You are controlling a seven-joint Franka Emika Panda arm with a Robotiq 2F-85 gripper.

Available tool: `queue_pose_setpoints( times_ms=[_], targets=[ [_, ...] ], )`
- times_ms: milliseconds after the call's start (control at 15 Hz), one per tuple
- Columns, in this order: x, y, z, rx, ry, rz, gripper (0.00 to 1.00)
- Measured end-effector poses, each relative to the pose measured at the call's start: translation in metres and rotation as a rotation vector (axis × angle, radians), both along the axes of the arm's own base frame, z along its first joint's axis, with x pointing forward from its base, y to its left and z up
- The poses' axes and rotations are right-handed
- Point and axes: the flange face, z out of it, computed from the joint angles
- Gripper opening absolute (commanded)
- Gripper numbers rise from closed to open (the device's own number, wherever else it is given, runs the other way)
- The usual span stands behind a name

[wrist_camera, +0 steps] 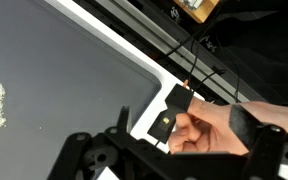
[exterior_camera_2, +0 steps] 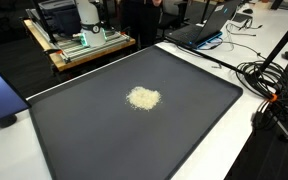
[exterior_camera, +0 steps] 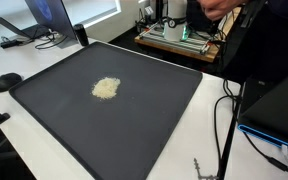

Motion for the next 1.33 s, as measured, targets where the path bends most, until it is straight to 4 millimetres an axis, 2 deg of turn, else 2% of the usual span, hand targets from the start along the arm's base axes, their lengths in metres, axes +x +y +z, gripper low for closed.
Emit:
queue_pose_setpoints(
  times_ms=[67, 200, 467, 600, 667, 800, 867, 1000, 1333],
  targets=[
    [0.003, 0.002, 0.001, 0.002, 0.0, 0.009, 0.72],
    [0.009, 0.005, 0.003, 0.007, -0.002, 0.022, 0.57],
    [0.02, 0.01, 0.007, 0.014, -0.005, 0.043, 0.42],
    [0.024, 0.011, 0.008, 0.017, -0.006, 0.051, 0.3],
    [0.025, 0.012, 0.009, 0.019, -0.007, 0.055, 0.28],
    [0.027, 0.011, 0.01, 0.021, -0.009, 0.062, 0.03],
    [0.028, 0.011, 0.01, 0.022, -0.01, 0.064, 0.0],
    [0.029, 0.011, 0.012, 0.024, -0.014, 0.069, 0.03],
    [0.031, 0.007, 0.013, 0.023, -0.019, 0.076, 0.03]
  ],
)
